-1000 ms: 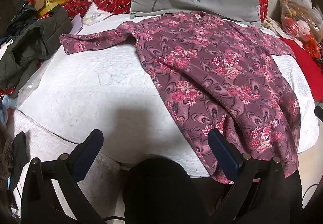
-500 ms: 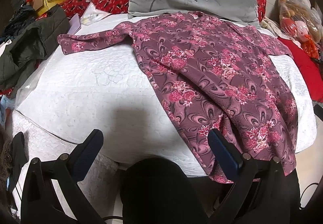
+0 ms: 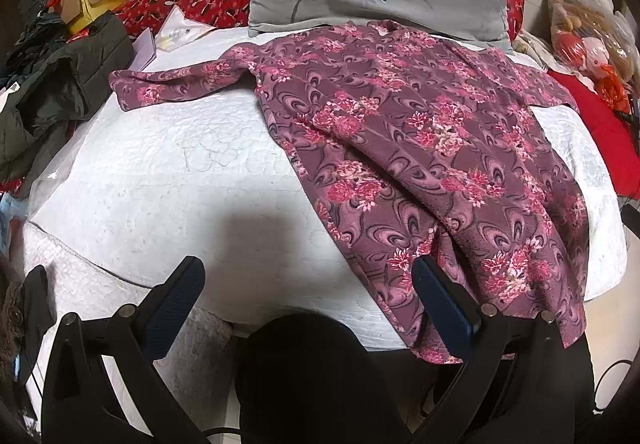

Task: Fold small clothes

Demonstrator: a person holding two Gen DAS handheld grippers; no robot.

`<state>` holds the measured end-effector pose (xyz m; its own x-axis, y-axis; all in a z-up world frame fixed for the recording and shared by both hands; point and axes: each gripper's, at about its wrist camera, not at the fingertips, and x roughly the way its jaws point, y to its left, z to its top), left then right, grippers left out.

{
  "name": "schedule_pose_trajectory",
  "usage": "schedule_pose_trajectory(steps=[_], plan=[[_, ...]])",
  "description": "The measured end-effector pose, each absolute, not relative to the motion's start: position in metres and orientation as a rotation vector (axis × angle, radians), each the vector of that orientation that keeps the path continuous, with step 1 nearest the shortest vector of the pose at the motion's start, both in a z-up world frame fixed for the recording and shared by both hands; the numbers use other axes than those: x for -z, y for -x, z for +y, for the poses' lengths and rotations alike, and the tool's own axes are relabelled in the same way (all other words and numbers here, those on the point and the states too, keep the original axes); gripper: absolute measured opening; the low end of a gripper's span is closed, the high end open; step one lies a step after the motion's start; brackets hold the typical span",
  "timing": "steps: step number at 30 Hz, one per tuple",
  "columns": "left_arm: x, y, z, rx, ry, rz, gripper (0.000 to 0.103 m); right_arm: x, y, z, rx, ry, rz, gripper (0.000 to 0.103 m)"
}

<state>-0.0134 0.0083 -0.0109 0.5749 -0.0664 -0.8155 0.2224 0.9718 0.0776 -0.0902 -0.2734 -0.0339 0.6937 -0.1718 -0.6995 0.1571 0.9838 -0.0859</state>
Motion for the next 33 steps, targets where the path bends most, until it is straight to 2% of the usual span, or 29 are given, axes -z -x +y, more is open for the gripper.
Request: schedule_pose_trajectory(steps=[33], plan=[[0.021, 0.002, 0.001, 0.176, -0.185, 0.98, 0.103, 0.047, 0.081, -0.279, 0.179, -0.014, 0.815, 0.1]])
